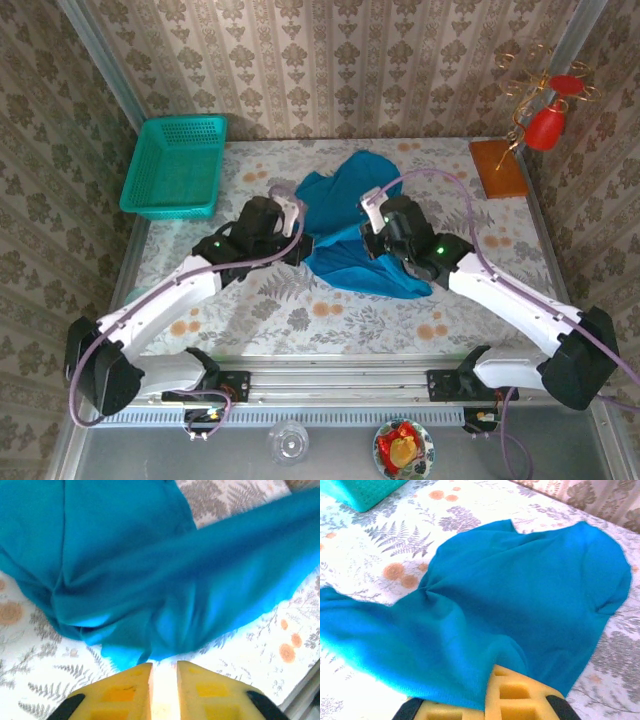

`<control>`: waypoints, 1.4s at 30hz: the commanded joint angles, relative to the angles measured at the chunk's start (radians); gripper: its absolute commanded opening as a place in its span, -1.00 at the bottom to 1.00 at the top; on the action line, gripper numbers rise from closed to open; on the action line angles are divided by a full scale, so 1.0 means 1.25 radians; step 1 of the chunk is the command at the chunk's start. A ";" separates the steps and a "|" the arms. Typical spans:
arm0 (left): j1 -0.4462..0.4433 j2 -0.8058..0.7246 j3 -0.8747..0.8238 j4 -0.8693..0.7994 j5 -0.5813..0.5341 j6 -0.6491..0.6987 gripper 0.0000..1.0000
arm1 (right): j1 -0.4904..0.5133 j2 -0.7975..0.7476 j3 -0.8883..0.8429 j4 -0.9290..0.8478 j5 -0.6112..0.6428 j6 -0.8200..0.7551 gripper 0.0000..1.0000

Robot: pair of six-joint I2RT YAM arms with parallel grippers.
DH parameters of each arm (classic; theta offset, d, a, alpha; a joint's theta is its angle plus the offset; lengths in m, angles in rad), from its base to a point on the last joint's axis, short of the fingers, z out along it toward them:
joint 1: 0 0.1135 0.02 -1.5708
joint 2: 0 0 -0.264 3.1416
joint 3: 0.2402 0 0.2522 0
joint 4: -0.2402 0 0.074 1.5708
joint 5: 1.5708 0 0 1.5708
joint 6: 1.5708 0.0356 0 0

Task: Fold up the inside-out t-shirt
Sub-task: Turn the T-shirt inside out at the center of the table.

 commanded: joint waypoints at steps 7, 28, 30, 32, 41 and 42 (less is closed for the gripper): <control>-0.029 -0.082 -0.002 0.056 -0.017 0.203 0.13 | -0.004 0.013 0.105 -0.127 -0.100 0.004 -1.00; -0.138 0.198 0.164 0.186 -0.002 0.259 0.36 | -0.022 0.025 0.200 -0.148 -0.101 0.135 -1.00; -0.137 0.214 0.180 0.170 -0.036 0.254 0.05 | -0.024 0.020 0.194 -0.152 -0.086 0.133 -1.00; -0.132 0.230 0.196 0.146 -0.055 0.255 -0.29 | -0.031 0.015 0.188 -0.152 -0.066 0.135 -1.00; -0.081 0.217 0.209 0.118 0.005 0.246 -1.00 | -0.099 -0.021 0.076 -0.149 0.058 0.146 -0.79; -0.068 0.217 0.215 0.118 0.039 0.236 -1.00 | -0.116 -0.018 0.051 -0.132 0.067 0.153 -0.70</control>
